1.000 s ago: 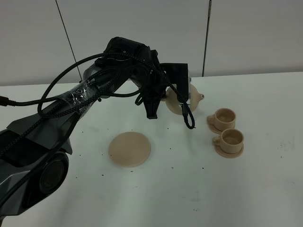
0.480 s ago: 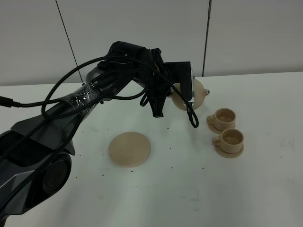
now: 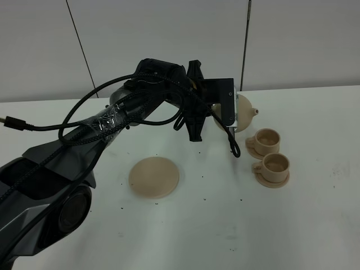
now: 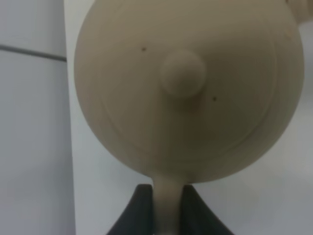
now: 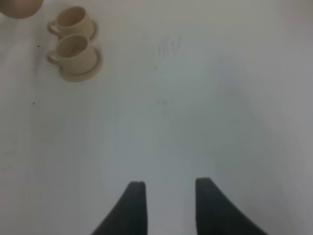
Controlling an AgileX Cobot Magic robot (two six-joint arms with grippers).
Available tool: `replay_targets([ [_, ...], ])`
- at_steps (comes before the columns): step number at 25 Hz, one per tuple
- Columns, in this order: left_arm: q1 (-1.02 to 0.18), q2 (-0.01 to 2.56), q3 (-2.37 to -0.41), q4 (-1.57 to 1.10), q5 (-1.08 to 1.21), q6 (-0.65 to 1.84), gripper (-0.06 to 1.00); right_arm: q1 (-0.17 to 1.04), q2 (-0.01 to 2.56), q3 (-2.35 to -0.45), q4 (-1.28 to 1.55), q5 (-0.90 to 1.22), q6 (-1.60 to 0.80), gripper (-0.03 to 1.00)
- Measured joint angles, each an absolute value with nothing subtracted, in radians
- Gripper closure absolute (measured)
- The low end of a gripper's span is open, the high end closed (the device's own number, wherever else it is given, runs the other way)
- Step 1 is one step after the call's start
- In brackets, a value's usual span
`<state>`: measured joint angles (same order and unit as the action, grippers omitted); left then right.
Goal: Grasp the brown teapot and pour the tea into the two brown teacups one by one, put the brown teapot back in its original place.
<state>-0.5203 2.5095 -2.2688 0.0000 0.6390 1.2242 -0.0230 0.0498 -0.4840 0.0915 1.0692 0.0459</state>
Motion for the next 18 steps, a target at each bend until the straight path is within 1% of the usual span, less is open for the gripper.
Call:
replay_targets([
  [18,-0.567,2.511,-2.269,0.154,0.566,1.25,0.78,-0.023,0.05,-0.484,0.091,1.069,0.046,0.73],
])
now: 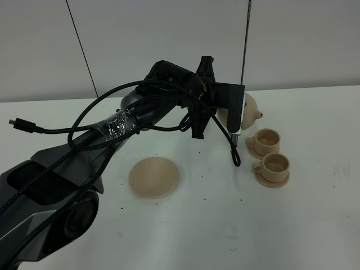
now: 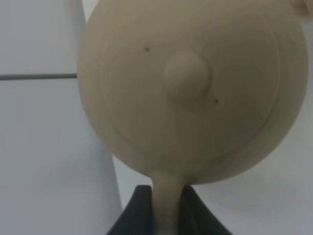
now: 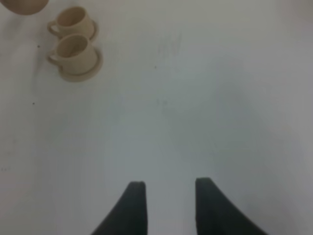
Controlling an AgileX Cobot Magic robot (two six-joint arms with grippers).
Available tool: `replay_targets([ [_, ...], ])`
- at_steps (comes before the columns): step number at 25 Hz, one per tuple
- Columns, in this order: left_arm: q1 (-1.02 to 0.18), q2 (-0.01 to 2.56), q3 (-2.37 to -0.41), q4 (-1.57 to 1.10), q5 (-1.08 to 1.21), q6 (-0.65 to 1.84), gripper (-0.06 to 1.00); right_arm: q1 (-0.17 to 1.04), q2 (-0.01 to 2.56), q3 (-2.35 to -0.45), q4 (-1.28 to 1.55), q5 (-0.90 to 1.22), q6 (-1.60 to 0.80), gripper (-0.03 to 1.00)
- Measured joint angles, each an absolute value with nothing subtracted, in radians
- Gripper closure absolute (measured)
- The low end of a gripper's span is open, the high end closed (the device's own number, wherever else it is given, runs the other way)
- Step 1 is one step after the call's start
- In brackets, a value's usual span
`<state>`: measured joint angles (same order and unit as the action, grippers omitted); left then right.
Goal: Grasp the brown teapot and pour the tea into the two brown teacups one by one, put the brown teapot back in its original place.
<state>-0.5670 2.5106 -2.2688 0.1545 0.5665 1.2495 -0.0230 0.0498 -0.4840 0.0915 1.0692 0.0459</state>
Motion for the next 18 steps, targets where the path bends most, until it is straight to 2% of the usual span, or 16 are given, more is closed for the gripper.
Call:
replay_targets([
  [18,-0.584,2.519,-2.269,0.186,0.503,1.35,0.78,-0.023,0.05,-0.484,0.091,1.069,0.046,0.73],
])
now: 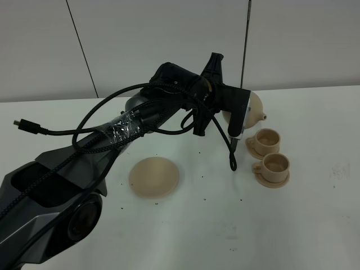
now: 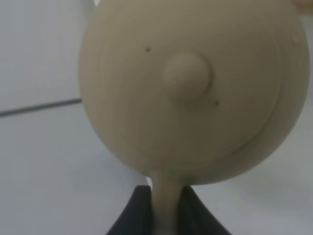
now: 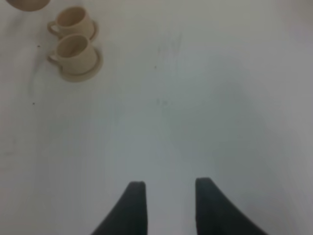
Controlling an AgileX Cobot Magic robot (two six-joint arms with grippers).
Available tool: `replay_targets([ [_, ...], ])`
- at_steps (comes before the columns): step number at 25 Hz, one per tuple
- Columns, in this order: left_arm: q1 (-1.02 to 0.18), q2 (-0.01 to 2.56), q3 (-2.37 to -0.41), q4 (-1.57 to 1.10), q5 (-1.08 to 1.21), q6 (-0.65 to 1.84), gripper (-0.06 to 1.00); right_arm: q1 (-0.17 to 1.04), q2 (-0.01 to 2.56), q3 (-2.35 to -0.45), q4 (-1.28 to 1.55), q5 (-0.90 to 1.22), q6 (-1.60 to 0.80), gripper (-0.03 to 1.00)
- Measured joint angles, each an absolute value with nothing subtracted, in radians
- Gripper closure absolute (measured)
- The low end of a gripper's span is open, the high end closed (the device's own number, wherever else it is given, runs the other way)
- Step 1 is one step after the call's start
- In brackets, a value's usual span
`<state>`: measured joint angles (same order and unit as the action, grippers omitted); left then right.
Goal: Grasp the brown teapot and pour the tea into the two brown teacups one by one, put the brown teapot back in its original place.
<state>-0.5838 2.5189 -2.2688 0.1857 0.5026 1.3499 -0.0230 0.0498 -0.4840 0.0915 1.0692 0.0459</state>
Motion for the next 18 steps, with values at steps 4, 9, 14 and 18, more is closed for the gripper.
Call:
replay_targets([
  [4,-0.593,2.527,-2.269,0.189,0.498,1.361,0.78,-0.023,0.05,-0.484,0.091,1.069,0.046,0.73],
  [9,-0.604,2.528,-2.269,0.234,0.484,1.367,0.78,-0.023,0.05,-0.484,0.091,1.069,0.046,0.73],
  [14,-0.61,2.528,-2.269,0.269,0.481,1.369,0.78,-0.023,0.05,-0.484,0.091,1.069,0.046,0.73],
  [18,-0.613,2.528,-2.269,0.28,0.469,1.374,0.78,-0.023,0.05,-0.484,0.091,1.069,0.046,0.73],
])
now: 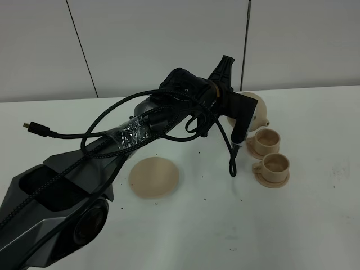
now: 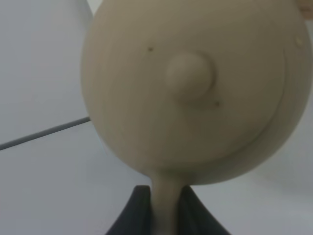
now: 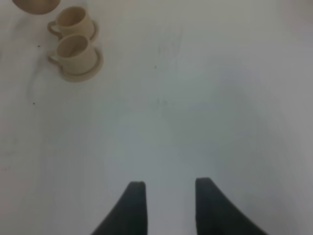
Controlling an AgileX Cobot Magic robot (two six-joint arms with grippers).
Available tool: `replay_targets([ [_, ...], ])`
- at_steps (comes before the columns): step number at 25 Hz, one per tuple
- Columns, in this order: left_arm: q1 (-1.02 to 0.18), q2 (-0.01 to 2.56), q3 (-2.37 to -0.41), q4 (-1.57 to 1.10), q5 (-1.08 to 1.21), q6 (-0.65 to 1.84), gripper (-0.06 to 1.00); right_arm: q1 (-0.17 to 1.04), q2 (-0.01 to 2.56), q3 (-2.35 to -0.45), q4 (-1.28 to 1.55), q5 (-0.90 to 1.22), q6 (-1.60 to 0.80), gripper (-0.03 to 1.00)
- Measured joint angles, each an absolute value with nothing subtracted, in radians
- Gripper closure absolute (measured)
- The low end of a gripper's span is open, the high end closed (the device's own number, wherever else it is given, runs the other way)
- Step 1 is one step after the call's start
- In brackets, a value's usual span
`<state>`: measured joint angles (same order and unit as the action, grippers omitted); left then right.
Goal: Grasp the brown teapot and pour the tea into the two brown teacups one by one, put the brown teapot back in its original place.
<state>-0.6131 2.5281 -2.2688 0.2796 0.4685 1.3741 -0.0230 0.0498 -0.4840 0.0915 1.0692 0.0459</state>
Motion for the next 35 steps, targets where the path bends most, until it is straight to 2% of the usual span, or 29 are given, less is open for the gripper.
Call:
replay_targets([
  [35,-0.622,2.529,-2.269,0.357,0.415,1.467,0.78,-0.023,0.05,-0.484,0.091,1.069,0.046,0.73],
])
